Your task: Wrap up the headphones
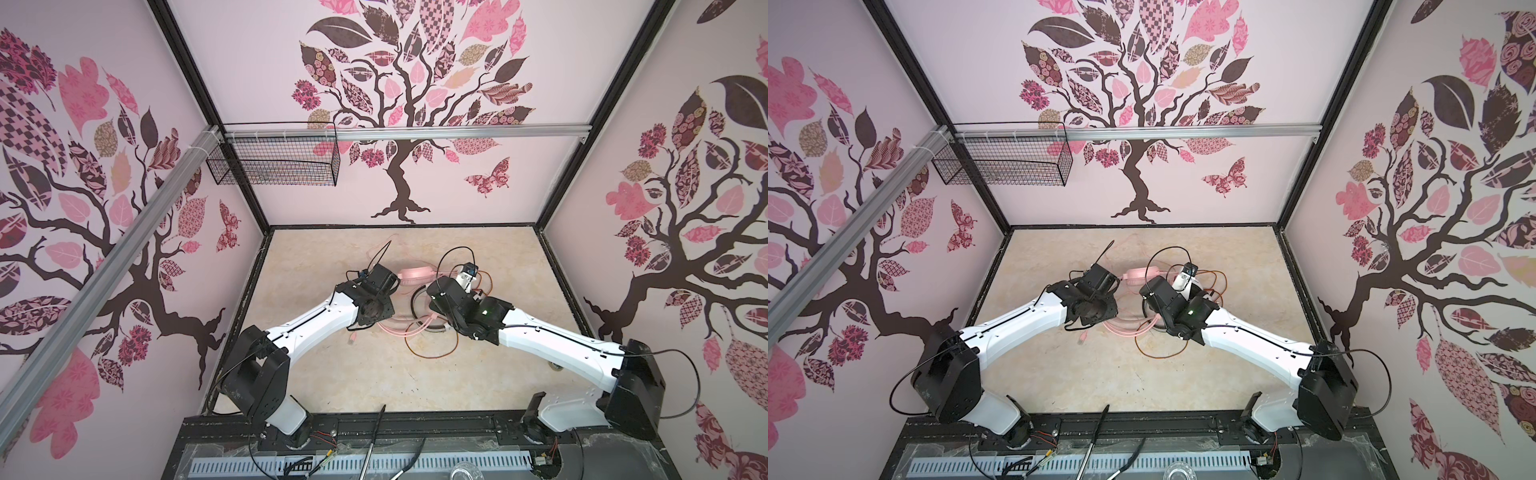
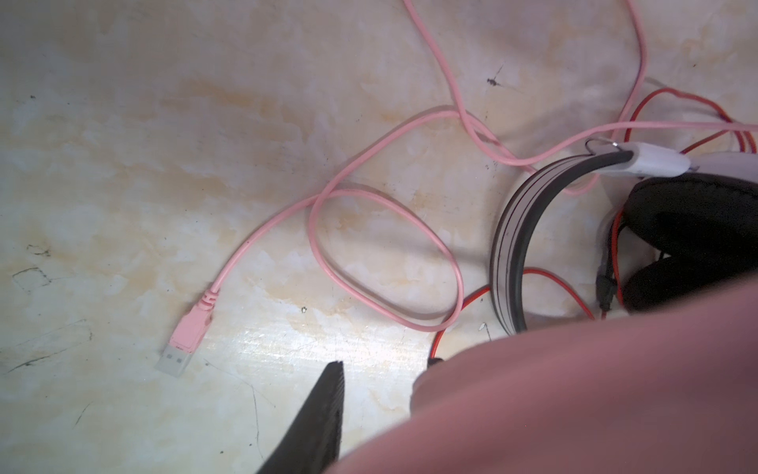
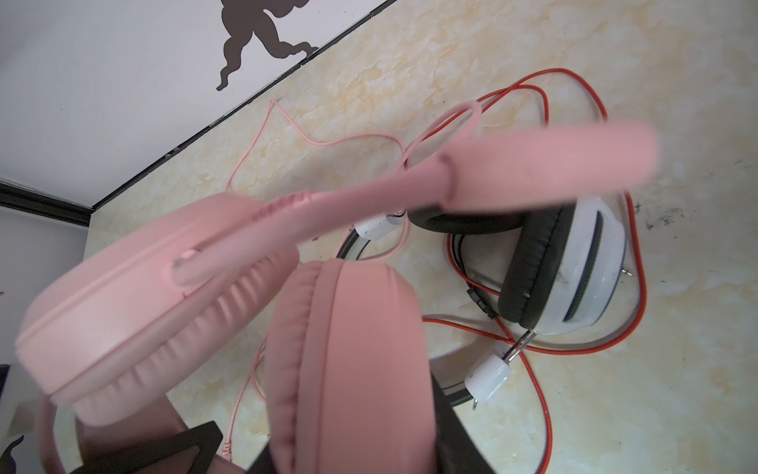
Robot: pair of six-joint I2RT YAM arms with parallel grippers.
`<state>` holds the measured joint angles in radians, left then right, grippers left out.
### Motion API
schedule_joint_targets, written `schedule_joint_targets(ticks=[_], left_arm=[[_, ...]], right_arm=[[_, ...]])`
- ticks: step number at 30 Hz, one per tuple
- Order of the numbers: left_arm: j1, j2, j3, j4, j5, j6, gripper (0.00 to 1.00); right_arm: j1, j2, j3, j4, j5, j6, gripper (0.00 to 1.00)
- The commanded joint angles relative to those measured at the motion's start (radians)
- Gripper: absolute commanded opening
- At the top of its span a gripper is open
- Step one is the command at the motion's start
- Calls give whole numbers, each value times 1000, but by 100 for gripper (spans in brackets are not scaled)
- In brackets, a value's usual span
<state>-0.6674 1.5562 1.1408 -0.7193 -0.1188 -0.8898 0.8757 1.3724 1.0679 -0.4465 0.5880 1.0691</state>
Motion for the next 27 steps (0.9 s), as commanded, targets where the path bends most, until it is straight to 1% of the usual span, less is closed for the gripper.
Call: schedule_joint_targets(ticks=[1,6,7,9,10,12,14,17,19,21,22,24,25,27], left_arm=[[4,-19,-27,9,-1,1,25],[5,-31,-20,5,-9,18,12],[5,-35,-15,3,-9,24,6],[5,-40,-8,-5,-12,36,0],[7,-41,-1,-14,-10,41,0],[27,-47,16,-33,-6,60,0],[71,-63,18,-41,14,83,0],[175,-107,5,-40,52,137,0],[247,-140,-1,-35,82,178,0],[305,-179,-13,-12,125,217,0],[328,-198,-16,1,133,233,0],[358,-228,1,-17,138,251,0],[364,-243,3,-2,158,276,0],[365,-276,7,12,149,288,0]], right_arm=[[4,-63,7,46,30,19,32],[3,-64,1,53,25,14,32],[3,-64,-1,57,22,8,33],[3,-64,-3,65,17,-14,36],[4,-65,-4,70,13,-37,44],[3,-75,-15,94,2,-127,71],[3,-102,-36,129,-40,-254,84],[3,-198,-115,225,-169,-481,88],[0,-292,-179,269,-215,-565,94],[-15,-374,-210,260,-227,-619,95],[-43,-400,-211,229,-236,-631,95],[-142,-427,-224,191,-325,-637,94],[-222,-437,-246,193,-414,-630,94],[-392,-441,-312,249,-621,-600,93]])
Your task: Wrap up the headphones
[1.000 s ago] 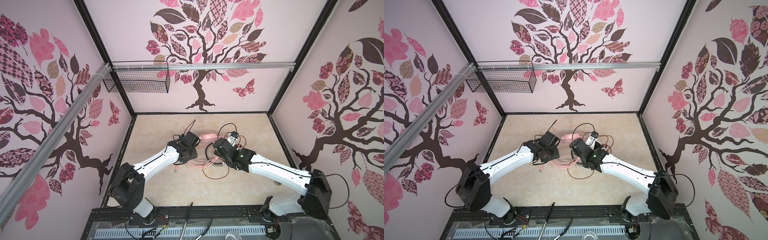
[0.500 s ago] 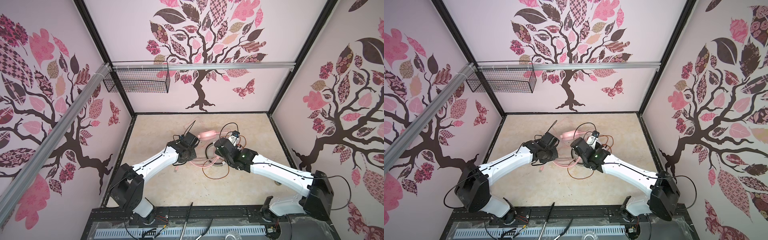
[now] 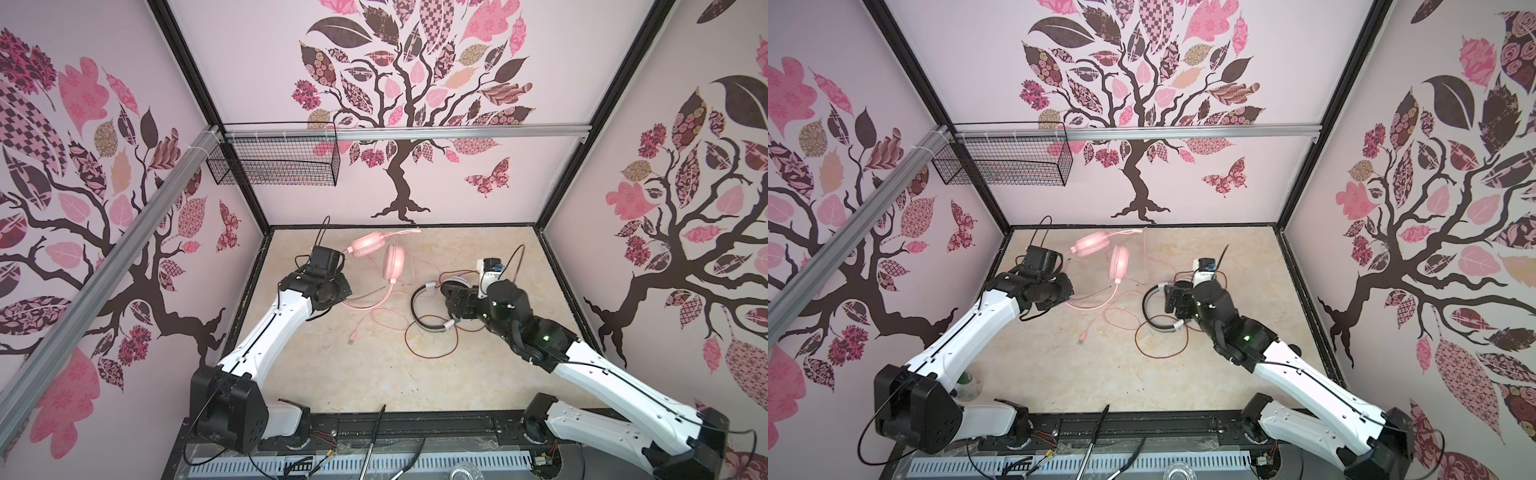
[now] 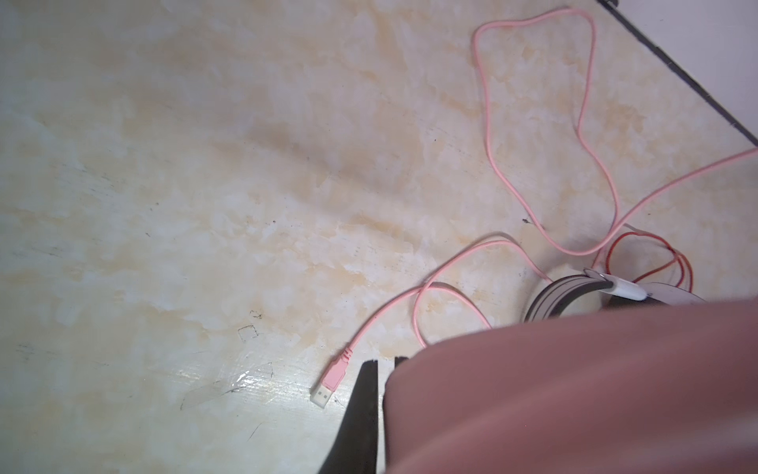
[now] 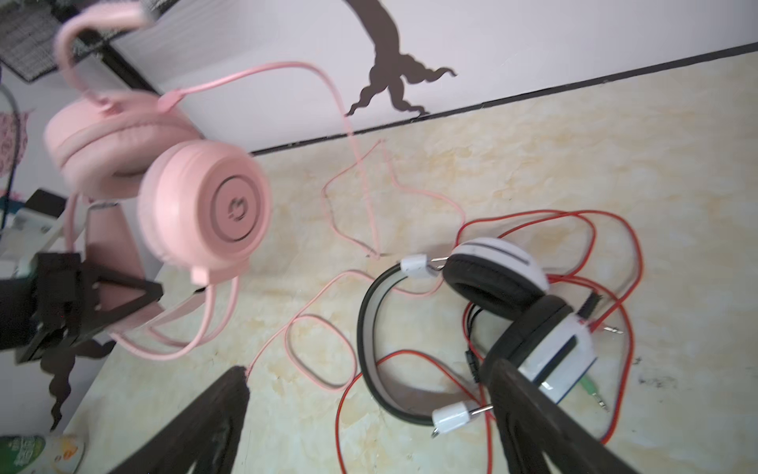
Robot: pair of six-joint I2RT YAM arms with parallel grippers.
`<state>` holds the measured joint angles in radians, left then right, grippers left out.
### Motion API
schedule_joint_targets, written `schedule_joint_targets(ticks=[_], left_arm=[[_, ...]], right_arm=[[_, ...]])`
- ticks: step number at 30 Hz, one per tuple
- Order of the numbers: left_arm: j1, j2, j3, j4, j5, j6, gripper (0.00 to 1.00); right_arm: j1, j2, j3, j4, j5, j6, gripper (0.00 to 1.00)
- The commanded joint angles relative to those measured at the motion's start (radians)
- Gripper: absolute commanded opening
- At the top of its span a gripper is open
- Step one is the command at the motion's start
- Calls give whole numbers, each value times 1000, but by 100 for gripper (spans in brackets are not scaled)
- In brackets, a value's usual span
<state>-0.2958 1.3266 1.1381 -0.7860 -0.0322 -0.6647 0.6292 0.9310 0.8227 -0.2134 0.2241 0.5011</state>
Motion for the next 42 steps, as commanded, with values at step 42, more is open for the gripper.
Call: schedule_joint_targets(ticks=[42], left_arm=[[-28,-409,-36,53,626,-35,0]], right_arm=[[-95,80,-567,1058,-662,-82,78]])
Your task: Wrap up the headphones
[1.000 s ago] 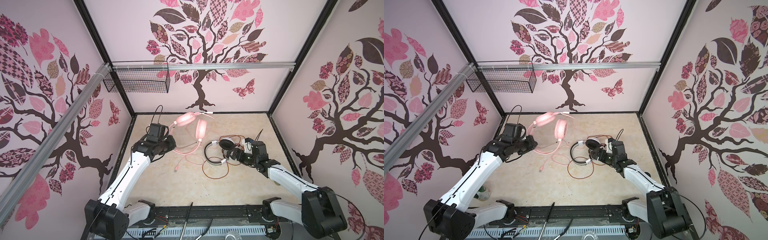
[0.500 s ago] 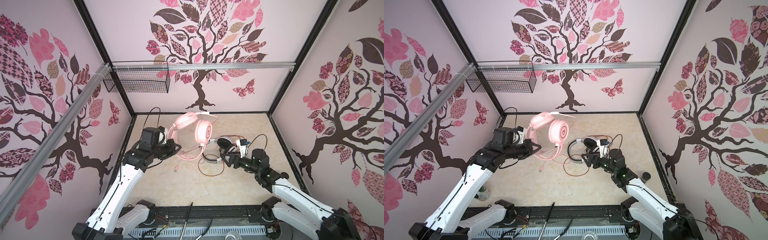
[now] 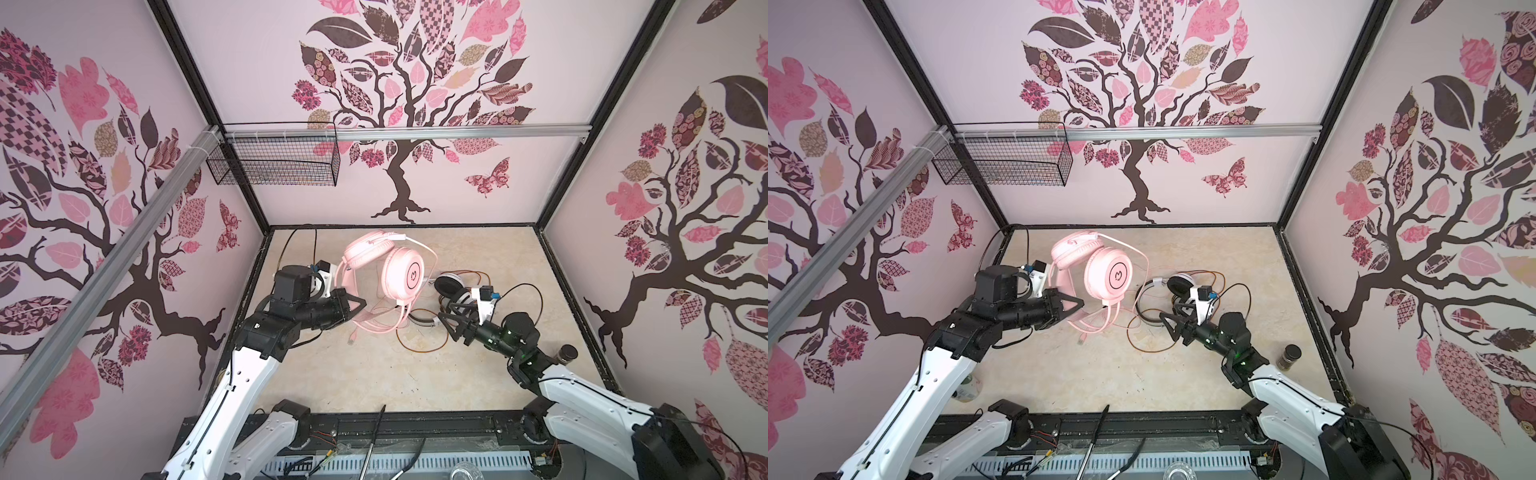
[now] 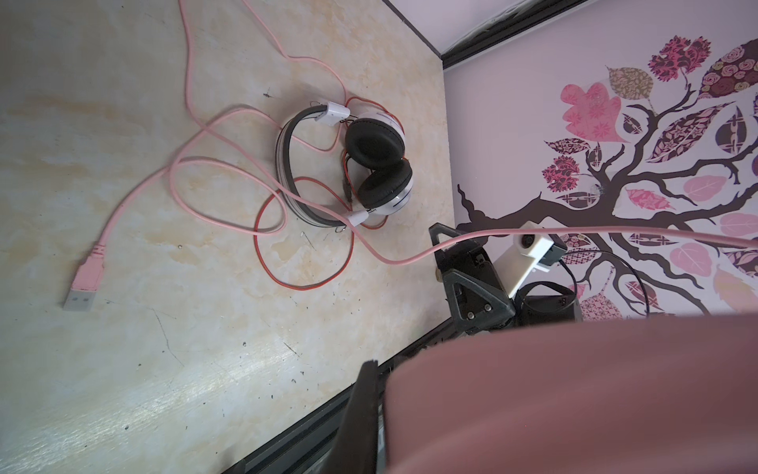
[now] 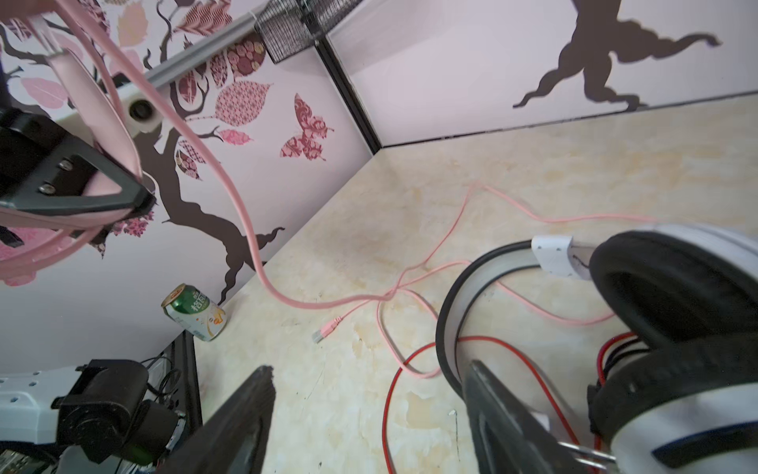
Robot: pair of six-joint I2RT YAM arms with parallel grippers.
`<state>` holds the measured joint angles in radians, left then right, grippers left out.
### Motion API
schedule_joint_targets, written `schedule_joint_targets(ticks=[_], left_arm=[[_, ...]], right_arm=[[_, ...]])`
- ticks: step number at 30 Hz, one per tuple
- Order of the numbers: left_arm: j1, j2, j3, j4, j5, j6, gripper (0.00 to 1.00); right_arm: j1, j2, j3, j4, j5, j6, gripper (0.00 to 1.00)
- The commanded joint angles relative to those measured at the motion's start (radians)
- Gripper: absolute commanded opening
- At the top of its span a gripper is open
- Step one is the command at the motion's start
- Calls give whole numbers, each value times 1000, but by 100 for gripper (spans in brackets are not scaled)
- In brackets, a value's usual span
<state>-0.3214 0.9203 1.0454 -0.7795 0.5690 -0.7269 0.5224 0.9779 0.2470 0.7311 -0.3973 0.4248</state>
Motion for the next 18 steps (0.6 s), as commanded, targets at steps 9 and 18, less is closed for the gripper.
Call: schedule_joint_targets(ticks=[9,18], left_arm=[[-1,99,112,100,101,16,0],[16,158,151,86,185,-28,0]], right_arm=[[90,210,25,222,38,4,76],[90,281,47,218,124,-114,76]])
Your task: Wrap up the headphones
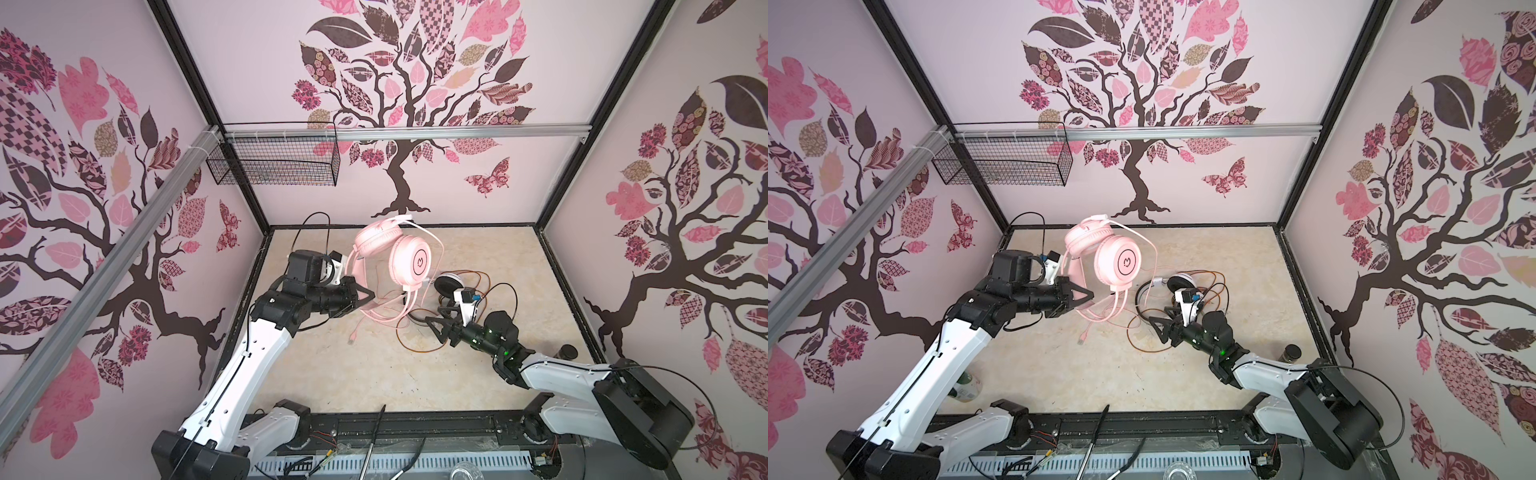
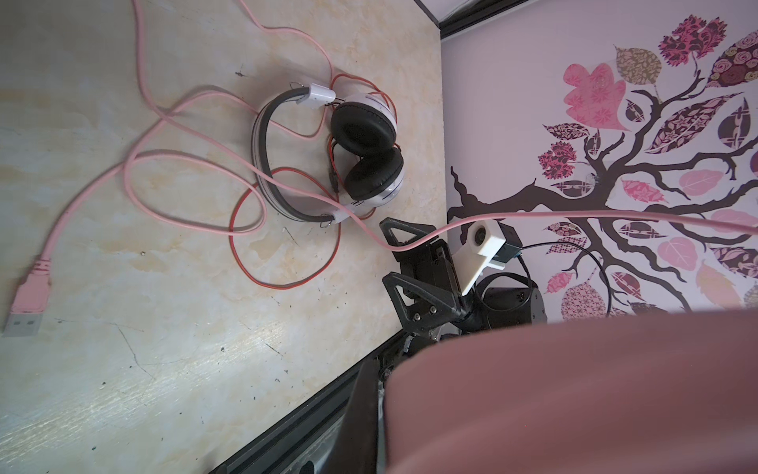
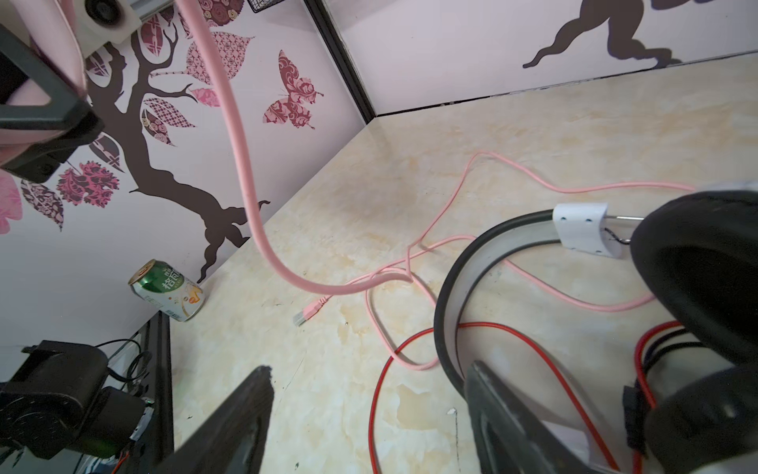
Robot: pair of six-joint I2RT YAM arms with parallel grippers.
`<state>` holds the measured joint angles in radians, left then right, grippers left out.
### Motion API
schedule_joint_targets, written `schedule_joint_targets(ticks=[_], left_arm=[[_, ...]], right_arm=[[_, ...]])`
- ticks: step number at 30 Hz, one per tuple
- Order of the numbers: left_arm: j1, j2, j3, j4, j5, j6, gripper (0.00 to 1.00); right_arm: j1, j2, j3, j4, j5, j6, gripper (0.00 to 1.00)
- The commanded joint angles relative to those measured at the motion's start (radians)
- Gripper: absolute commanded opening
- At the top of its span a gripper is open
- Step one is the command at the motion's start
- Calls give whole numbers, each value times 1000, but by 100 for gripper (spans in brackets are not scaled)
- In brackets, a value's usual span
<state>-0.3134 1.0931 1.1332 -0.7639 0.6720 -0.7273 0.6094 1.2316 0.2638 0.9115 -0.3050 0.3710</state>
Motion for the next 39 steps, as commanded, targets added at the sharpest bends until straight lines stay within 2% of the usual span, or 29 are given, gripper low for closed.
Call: schedule_joint_targets(ticks=[1,6,10,14,20,26,35,36,39], left_arm=[[9,-15,67,76,88,-36,0],[10,3,98,84,115,-62,0],[10,14,135,80,123,-67,0],[11,20,160,71,126,-69,0],[13,22,165,56,132,-71,0],[12,16,177,41,126,-58,0],[13,-7,154,46,112,-67,0],[13,-8,152,47,110,-69,0],[13,-19,149,36,84,-65,0]], right_arm=[[3,40,31,54,36,-71,76],[3,122,50,164,16,-136,74],[2,244,85,306,-14,-172,70],[3,377,147,430,-47,-157,63],[2,533,254,531,-136,-118,48],[6,630,292,623,-169,-71,47],[33,723,395,642,-181,-52,48],[37,732,400,657,-177,-49,44],[40,752,391,695,-165,-13,15]])
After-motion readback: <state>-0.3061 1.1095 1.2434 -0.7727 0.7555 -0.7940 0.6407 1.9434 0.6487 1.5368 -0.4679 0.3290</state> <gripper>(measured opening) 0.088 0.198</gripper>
